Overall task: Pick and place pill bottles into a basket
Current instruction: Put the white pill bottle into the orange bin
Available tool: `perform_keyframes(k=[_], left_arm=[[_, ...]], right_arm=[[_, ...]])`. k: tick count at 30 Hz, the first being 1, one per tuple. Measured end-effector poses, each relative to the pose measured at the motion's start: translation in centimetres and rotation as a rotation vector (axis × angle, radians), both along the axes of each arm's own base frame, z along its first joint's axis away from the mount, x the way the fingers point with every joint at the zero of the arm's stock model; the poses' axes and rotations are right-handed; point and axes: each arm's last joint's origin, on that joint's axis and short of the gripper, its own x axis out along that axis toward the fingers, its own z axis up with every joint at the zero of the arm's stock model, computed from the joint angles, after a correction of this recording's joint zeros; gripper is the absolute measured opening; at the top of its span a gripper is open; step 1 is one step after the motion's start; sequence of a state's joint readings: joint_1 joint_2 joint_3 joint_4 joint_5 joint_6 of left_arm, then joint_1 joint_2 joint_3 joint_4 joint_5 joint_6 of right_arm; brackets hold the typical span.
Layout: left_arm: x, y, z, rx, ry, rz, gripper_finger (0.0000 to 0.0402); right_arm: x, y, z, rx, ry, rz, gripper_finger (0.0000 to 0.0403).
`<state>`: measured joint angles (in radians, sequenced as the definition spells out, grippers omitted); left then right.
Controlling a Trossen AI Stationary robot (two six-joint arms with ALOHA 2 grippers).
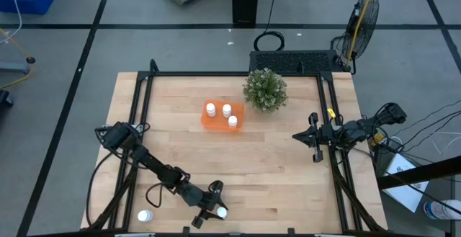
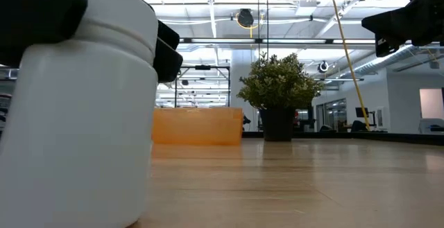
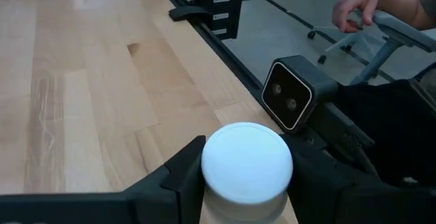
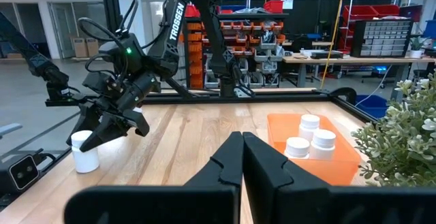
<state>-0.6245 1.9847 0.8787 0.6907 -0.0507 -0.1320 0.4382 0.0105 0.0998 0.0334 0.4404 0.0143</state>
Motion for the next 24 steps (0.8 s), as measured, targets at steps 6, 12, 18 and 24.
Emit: perform_keyframes(k=[6,12,18,24], left_arm=[[-0.2,0.6,0.8,0.046,0.020,0.019,0.0164],[-0.4,0.9,1.9,0.082,0.011,0.042,0.0164],[-0.2,1.3,1.8,0.110,0.003,0.047,0.0168],[0.7,2.7,1.7,0.133,0.015,0.103,0.0164]], right_arm=[[0.0,0.0,0.0,0.000,0.000,0.000,0.0000],[0.0,0.0,0.0,0.000,0.001,0.000,0.0000],[0.0,0.0,0.0,0.000,0.000,0.000,0.0000],[0.0,0.0,0.0,0.000,0.000,0.000,0.0000]])
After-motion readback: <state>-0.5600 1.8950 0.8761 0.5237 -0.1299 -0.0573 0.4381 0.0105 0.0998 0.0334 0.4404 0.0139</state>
